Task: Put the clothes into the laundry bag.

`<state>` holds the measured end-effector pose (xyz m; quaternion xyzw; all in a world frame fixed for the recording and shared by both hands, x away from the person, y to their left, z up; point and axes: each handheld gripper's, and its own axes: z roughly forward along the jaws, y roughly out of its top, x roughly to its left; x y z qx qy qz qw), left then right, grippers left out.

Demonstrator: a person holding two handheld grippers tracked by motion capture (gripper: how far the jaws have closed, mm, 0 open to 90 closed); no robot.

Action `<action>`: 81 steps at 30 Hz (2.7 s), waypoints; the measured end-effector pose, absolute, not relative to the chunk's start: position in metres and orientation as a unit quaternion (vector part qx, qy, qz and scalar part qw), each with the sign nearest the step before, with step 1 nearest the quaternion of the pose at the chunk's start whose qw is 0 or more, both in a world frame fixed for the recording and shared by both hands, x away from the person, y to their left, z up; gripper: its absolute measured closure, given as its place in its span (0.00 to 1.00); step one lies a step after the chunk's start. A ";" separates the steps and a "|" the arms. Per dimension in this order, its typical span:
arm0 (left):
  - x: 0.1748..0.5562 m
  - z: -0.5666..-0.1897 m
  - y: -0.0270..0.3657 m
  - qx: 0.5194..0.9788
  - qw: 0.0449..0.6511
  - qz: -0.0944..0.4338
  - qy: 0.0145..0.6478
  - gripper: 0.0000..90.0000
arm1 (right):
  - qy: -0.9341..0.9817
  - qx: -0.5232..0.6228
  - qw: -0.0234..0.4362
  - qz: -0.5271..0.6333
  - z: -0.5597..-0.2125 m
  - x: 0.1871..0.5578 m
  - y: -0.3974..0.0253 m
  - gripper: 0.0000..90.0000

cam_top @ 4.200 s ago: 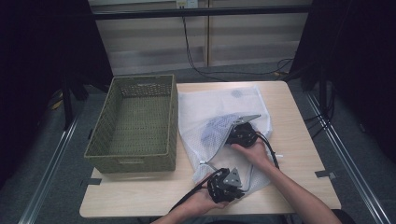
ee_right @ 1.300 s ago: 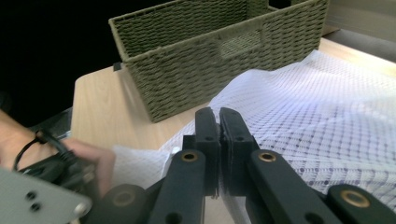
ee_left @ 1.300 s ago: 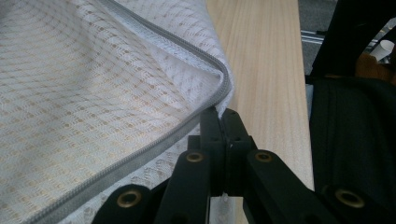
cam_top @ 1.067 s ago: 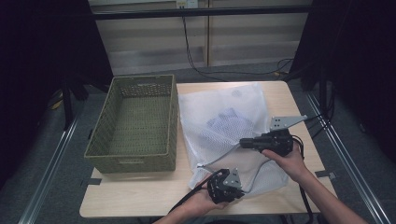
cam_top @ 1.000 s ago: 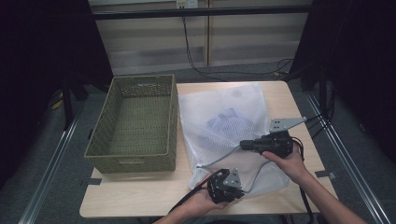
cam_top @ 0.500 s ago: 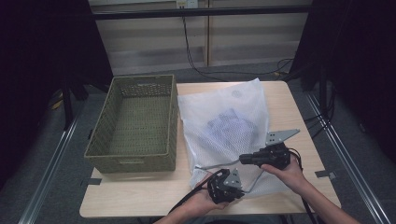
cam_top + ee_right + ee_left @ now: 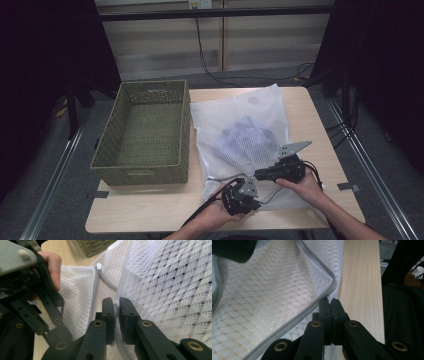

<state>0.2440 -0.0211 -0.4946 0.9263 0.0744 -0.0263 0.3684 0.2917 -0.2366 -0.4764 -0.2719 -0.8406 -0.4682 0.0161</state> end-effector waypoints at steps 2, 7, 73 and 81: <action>0.245 -0.495 -0.021 0.926 0.369 -0.030 0.076 1.00 | -0.843 -0.272 0.018 -0.465 -0.479 0.293 -0.236 0.91; 0.246 -0.496 -0.021 0.922 0.375 -0.039 0.082 0.97 | -0.851 -0.280 0.015 -0.445 -0.487 0.294 -0.235 0.86; 0.253 -0.489 0.143 0.912 0.334 0.052 0.230 0.86 | -0.840 -0.412 -0.047 -0.349 -0.496 0.253 -0.345 1.00; 0.250 -0.488 0.146 0.904 0.353 0.064 0.231 0.72 | -0.838 -0.400 -0.039 -0.369 -0.493 0.251 -0.342 0.99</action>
